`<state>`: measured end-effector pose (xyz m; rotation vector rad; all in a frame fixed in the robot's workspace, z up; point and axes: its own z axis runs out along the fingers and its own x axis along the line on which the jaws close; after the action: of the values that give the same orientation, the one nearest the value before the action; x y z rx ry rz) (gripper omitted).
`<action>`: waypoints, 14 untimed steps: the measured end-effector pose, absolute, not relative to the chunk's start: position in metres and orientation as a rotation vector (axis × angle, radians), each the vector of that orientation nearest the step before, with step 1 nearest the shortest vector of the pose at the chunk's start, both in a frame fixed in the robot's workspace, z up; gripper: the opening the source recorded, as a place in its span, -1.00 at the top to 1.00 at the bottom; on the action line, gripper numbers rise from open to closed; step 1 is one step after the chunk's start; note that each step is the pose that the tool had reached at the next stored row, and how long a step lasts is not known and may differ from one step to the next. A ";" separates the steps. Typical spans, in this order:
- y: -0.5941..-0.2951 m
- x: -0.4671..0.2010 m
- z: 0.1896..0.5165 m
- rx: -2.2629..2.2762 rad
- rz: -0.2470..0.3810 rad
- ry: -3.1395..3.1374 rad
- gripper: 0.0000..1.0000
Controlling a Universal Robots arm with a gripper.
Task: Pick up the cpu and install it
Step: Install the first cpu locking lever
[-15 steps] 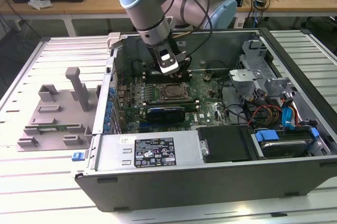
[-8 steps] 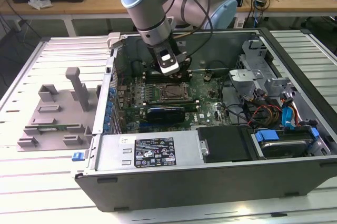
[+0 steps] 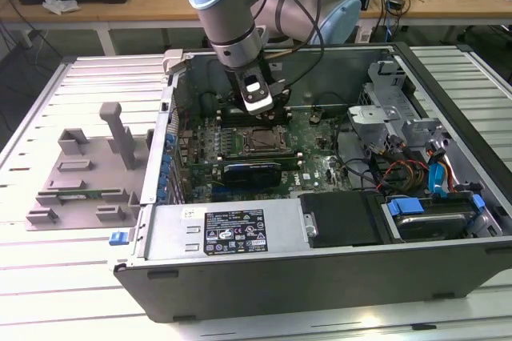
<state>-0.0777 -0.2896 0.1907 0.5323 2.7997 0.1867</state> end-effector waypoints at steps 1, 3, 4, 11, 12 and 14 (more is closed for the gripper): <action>-0.290 -0.077 0.191 0.533 0.187 2.802 0.79; -0.290 -0.076 0.191 0.534 0.188 2.806 0.79; -0.290 -0.075 0.191 0.534 0.190 2.808 0.79; -0.290 -0.072 0.191 0.539 0.204 2.815 0.79; -0.290 -0.072 0.191 0.539 0.207 2.815 0.79; -0.291 -0.072 0.191 0.543 0.228 2.810 0.79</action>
<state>-0.0716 -0.2905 0.1913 0.5431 2.8102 0.2275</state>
